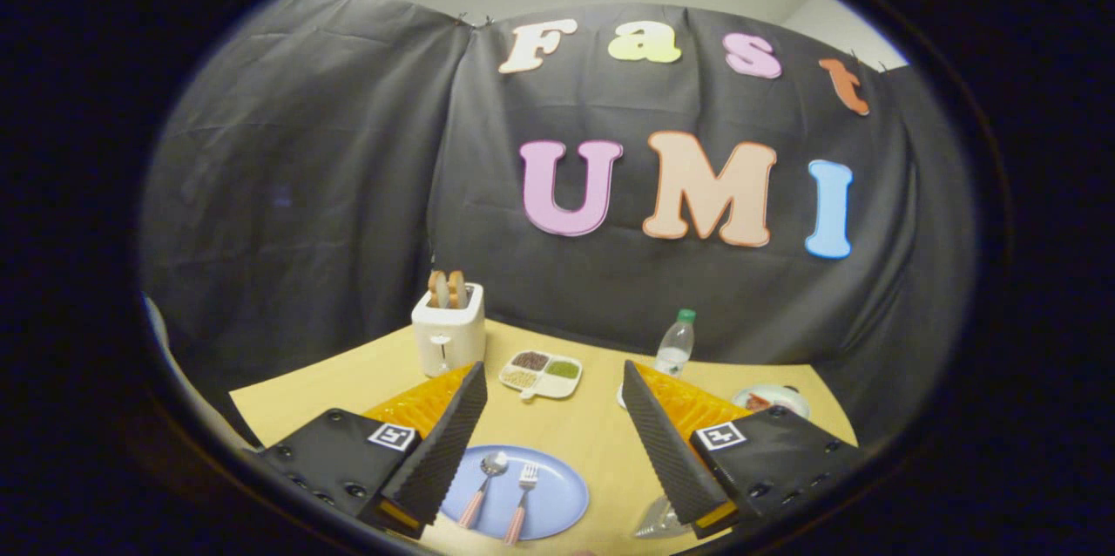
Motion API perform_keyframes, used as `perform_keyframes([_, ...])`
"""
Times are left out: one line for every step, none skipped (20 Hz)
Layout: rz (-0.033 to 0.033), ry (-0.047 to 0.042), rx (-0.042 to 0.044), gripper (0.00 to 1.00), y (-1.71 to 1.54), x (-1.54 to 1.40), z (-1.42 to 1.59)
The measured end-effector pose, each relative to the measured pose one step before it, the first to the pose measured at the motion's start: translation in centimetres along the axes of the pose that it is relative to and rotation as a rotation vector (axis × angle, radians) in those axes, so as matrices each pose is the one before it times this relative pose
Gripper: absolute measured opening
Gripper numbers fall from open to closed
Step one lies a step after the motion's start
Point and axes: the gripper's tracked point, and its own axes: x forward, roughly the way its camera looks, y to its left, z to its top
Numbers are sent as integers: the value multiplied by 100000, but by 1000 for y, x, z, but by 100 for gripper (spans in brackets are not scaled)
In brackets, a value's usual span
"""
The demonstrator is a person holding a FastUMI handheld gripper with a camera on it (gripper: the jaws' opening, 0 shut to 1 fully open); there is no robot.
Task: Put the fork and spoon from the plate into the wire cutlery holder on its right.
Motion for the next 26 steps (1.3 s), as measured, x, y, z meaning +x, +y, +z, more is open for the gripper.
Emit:
perform_keyframes([489, 3219, 660, 99, 2, 327, -1024])
perform_keyframes([306, 3241, 519, 99, 84, 309, -1284])
perform_keyframes([-22, 3621, 59, 99, -103, 281, -1241])
perform_keyframes([-15, 3273, 10, 99, -139, 344, -1175])
perform_keyframes([-74, 3074, 81, 99, -171, 348, -1059])
perform_keyframes([-84, 3279, 20, 99, -70, 390, -1368])
perform_keyframes([424, 2928, 566, 99, -83, 384, -1011])
perform_keyframes([376, 3161, 558, 100, 97, 408, -1082])
perform_keyframes([181, 2802, 486, 100, -104, 409, -847])
perform_keyframes([155, 2926, 78, 100, -87, 393, -1159])
perform_keyframes([300, 3203, -281, 100, -130, 423, -911])
perform_keyframes([377, 2790, -696, 100, 263, 319, -1109])
perform_keyframes([1096, 2511, -832, 100, 210, 238, -809])
perform_keyframes([837, 1962, -1029, 100, 153, 273, -712])
perform_keyframes([336, 2154, -1253, 100, 27, 340, -633])
perform_keyframes([505, 2346, -1116, 100, 46, 402, -814])
perform_keyframes([589, 2306, -851, 100, 164, 394, -631])
perform_keyframes([597, 2566, -765, 100, 162, 378, -885])
perform_keyframes([669, 2664, -738, 100, 100, 305, -804])
perform_keyframes([578, 2227, -789, 100, 265, 495, -885])
perform_keyframes([506, 2424, -825, 100, 178, 422, -650])
perform_keyframes([647, 2093, -800, 100, 130, 286, -587])
perform_keyframes([393, 1885, -912, 100, 183, 364, -593])
perform_keyframes([523, 1735, -1079, 100, 279, 252, -495])
perform_keyframes([-62, 1713, -1284, 100, 34, 288, -416])
perform_keyframes([332, 1552, -1144, 100, 153, 259, -396])
